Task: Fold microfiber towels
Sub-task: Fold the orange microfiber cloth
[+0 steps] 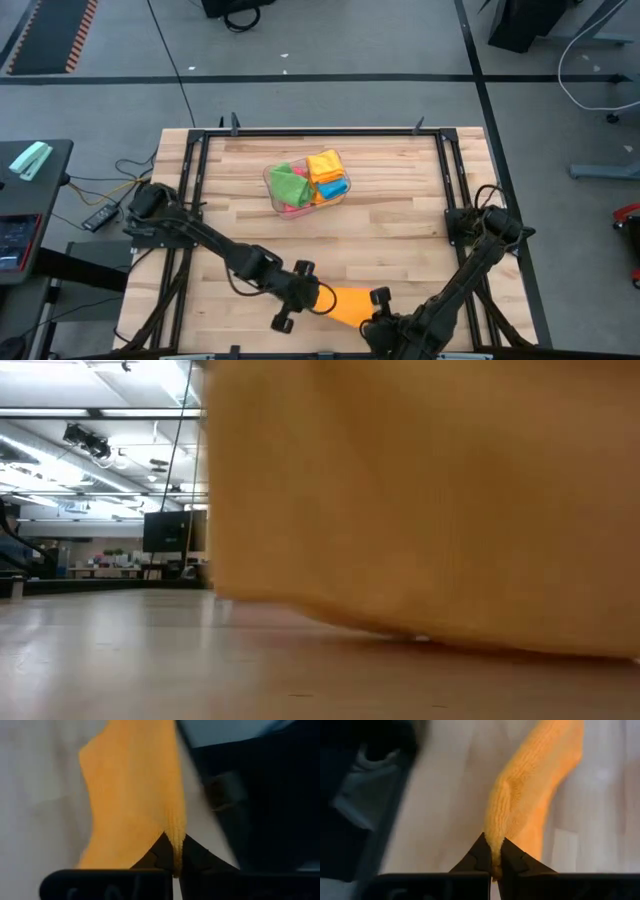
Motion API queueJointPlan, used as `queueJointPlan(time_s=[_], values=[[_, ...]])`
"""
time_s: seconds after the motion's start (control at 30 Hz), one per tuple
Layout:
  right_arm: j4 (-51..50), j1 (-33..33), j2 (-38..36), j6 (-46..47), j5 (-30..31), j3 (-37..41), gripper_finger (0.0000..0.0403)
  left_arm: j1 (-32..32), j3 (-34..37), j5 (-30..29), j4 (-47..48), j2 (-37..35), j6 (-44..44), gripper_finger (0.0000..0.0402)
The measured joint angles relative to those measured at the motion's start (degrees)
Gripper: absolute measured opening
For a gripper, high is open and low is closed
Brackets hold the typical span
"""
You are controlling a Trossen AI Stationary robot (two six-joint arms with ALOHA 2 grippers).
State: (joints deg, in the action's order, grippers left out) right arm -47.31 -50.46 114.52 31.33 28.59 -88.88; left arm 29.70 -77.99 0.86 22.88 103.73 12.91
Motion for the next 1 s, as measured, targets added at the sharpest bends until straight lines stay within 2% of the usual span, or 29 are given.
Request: queueJointPlan(time_s=[0.13, 0.3, 0.5, 0.63, 0.73, 0.87, 1.0], values=[[-5.1, 0.08, 0.0, -0.76, -0.69, -6.47, 0.0011, 0.32, 0.02, 5.67, 0.65, -1.25, 1.55, 0.0019], [-9.93, 0.08, 0.0, 0.18, -0.8, -11.42, 0.0011, -0.26, -0.07, 8.29, 2.48, -1.73, 1.98, 0.0036], [-12.38, 2.11, -0.02, 1.63, -0.78, -9.69, 0.001, -3.02, -0.05, 8.45, 4.98, -1.59, -1.08, 0.0012], [-13.74, 4.35, 0.0, 5.37, -1.26, -4.67, 0.001, -5.53, 0.02, 7.71, 5.75, 0.36, -1.08, 0.0014], [-14.2, 5.68, 0.09, 7.07, -2.41, -2.53, 0.001, -7.05, 0.02, 6.94, 6.36, 1.92, -0.86, 0.0031], [-14.9, 5.89, 0.09, 7.7, -2.99, -2.88, 0.001, -7.62, 0.01, 7.35, 7.09, 2.29, 0.67, 0.0031], [-13.63, 4.57, 0.09, 7.09, -5.72, -5.92, 0.001, -6.15, -1.03, 11.47, 6.64, 1.74, 0.99, 0.0012]])
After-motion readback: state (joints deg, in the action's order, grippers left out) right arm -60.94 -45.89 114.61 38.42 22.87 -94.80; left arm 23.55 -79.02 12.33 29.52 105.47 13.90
